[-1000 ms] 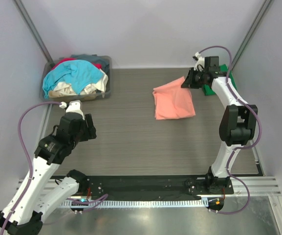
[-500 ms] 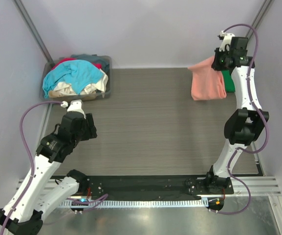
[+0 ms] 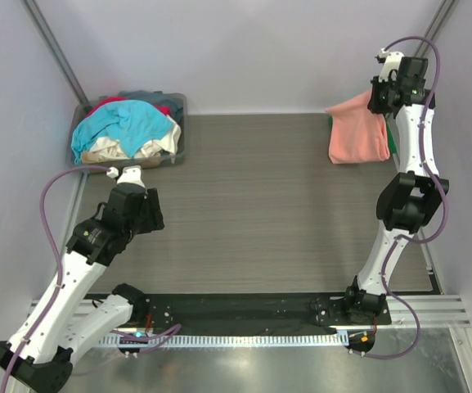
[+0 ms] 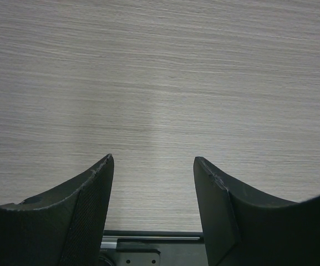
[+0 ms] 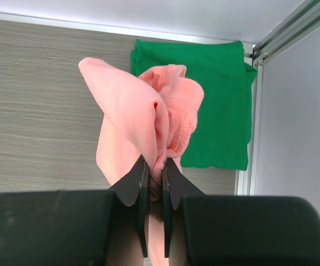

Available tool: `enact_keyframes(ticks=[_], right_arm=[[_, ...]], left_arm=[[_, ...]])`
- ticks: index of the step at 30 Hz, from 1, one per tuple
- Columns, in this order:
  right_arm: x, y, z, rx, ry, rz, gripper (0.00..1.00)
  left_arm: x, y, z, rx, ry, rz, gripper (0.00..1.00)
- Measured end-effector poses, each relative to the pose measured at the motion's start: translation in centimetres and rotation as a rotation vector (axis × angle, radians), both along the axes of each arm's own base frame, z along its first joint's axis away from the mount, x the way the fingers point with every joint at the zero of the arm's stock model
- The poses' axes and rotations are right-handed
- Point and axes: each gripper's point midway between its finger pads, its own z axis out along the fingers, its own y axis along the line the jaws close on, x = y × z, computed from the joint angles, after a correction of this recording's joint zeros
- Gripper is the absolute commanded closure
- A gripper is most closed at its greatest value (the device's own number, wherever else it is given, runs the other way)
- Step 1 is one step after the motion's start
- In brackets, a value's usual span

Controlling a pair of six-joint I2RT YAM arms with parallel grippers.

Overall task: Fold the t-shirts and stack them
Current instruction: Neatly place the folded tshirt to the corner

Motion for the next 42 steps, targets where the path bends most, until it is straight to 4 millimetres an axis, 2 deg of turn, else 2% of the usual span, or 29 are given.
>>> enact_keyframes(ticks=[8, 11, 14, 21, 24, 35, 37, 38, 40, 41, 42], right_arm=[[2.0, -1.1, -0.1, -0.043, -0.022, 0.017, 0.99], [2.9, -2.1, -0.9, -0.063, -0.033, 0.024, 0.99], [4.2, -3.7, -2.8, -0.079, -0.033, 0.012, 0.99], [7.2, -7.8, -9.4, -0.116, -0.009, -0.047, 0.99], [8.6, -9.2, -11.4, -0.136, -0.028, -0.071, 0.99], [12.6, -11.5, -17.6, -0.149, -0.127, -0.165, 0.96], [13.0, -12.1, -18.6, -0.15, -0.145, -0.203, 0.89], [13.2, -12.4, -18.8, -0.154, -0.155, -0.22, 0.74], [13.4, -12.9, -19.1, -0.156, -0.173, -0.257, 0.56], [13.4, -13.3, -18.9, -0.163, -0.181, -0.278, 0.42], [13.4, -13.5, -18.7, -0.168, -0.188, -0.292, 0.35]], left_arm=[[0.1, -0.1, -0.3, 0.005, 0.011, 0.0, 0.4], [0.1, -0.1, -0.3, 0.005, 0.011, 0.001, 0.4], [0.1, -0.1, -0.2, 0.005, 0.011, 0.001, 0.4], [0.2, 0.0, -0.3, 0.009, 0.014, 0.002, 0.41], [0.2, 0.0, -0.4, 0.01, 0.016, 0.004, 0.41], [0.4, 0.5, -0.5, 0.018, 0.021, 0.03, 0.41], [0.4, 0.6, -0.5, 0.018, 0.021, 0.033, 0.41], [0.4, 0.6, -0.5, 0.018, 0.021, 0.034, 0.41], [0.4, 0.6, -0.5, 0.018, 0.021, 0.035, 0.41], [0.4, 0.6, -0.5, 0.018, 0.021, 0.035, 0.41], [0.4, 0.6, -0.5, 0.018, 0.021, 0.036, 0.41]])
